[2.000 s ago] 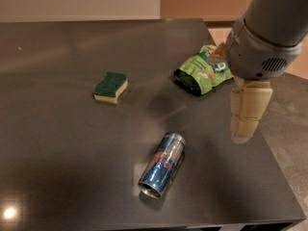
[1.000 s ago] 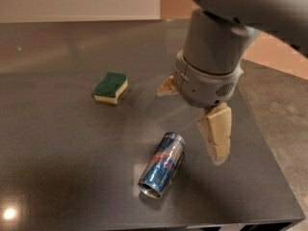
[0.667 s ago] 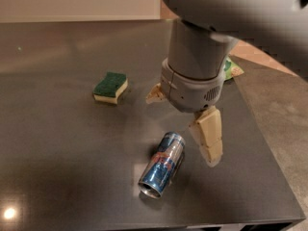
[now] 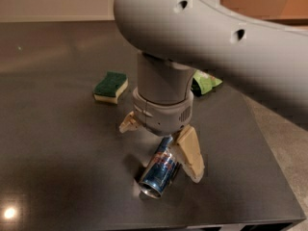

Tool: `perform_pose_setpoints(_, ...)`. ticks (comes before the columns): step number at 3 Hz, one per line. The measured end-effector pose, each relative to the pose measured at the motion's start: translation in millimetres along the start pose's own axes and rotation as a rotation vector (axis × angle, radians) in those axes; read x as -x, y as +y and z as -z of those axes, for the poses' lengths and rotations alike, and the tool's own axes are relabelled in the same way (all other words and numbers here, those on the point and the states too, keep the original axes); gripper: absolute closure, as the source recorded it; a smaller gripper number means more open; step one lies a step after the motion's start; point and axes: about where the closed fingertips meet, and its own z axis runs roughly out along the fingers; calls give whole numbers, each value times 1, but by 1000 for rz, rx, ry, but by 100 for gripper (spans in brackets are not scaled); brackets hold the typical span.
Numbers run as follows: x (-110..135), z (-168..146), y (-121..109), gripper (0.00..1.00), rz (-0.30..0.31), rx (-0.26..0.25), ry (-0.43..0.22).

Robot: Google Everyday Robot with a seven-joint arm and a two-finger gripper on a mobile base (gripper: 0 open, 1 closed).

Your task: Place redbull can upright

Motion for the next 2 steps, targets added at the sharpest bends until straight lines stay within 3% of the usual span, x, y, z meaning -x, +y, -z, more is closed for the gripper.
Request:
perform_pose_setpoints(1, 12, -24, 29, 0, 74, -12, -3)
perform_pose_setpoints(2, -3, -65, 80, 0, 127, 40, 0)
